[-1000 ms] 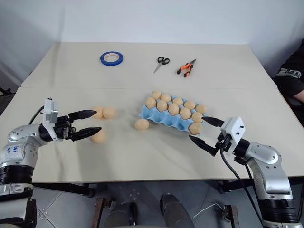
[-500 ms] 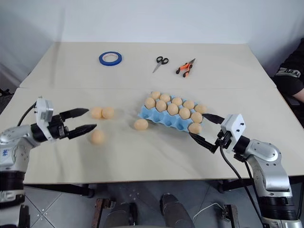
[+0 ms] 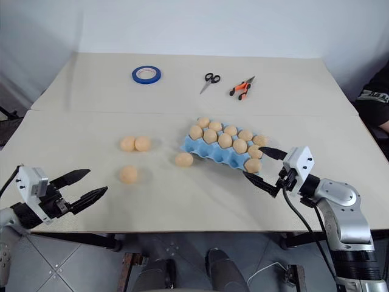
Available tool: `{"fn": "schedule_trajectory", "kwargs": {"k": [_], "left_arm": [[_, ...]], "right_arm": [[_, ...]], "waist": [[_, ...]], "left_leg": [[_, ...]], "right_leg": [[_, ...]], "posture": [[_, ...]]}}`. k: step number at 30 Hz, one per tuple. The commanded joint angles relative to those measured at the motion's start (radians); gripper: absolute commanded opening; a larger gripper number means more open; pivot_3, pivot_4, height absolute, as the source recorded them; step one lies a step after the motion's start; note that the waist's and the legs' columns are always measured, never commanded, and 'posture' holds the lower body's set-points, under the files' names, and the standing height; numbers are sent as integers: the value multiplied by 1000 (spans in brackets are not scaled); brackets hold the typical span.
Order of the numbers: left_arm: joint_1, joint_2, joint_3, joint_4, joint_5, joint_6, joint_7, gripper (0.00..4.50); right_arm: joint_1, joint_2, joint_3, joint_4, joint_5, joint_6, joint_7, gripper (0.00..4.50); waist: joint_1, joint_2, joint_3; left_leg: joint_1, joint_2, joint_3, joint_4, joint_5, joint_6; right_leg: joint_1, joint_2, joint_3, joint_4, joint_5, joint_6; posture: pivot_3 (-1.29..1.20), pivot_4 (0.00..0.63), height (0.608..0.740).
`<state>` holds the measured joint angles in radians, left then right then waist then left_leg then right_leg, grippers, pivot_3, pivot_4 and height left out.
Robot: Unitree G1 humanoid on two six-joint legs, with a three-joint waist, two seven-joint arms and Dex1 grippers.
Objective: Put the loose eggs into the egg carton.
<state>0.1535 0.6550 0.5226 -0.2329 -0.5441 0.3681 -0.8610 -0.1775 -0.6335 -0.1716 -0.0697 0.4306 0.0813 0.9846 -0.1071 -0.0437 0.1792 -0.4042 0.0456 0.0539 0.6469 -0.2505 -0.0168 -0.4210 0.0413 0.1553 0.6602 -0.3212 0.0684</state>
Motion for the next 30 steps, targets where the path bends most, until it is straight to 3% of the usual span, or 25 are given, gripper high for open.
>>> {"fn": "schedule_trajectory", "kwargs": {"k": [1, 11, 25, 28, 30], "left_arm": [[-52, -16, -39, -38, 19, -28, 53, 4463], [-222, -62, -232, 82, 130, -78, 117, 4463], [-250, -53, -355, 191, 209, -52, 125, 4463], [-257, -56, -361, 212, 230, -79, 130, 3899], [-264, -62, -357, 221, 237, -88, 137, 3272]], "right_arm": [[-19, -9, -9, 4, 4, -17, 10, 4500], [-13, -7, -13, -10, -3, -16, -6, 4500], [43, -12, -30, -70, 12, -15, -15, 4500], [42, -11, -33, -69, 8, -17, -21, 4500], [40, -10, -34, -67, 7, -17, -25, 4500]], "waist": [[0, 0, 0], [-6, 1, 0], [-2, 1, 1], [-2, 1, 1], [-2, 1, 1]], "left_leg": [[0, 0, 0, 0, 0, 0], [4, 1, 1, -2, -2, 1], [5, 0, 0, -1, -5, 1], [7, 0, 0, -1, -5, 1], [8, 0, 0, -1, -5, 1]], "right_leg": [[1, 0, 0, -1, 0, -1], [6, 0, 0, -5, 1, 4], [7, -1, -1, -3, 0, 5], [8, -1, -1, -3, 0, 5], [9, -1, -1, -3, 0, 5]], "posture": [[0, 150, 740], [0, 150, 740], [0, 150, 740], [0, 150, 740], [0, 150, 740]]}}
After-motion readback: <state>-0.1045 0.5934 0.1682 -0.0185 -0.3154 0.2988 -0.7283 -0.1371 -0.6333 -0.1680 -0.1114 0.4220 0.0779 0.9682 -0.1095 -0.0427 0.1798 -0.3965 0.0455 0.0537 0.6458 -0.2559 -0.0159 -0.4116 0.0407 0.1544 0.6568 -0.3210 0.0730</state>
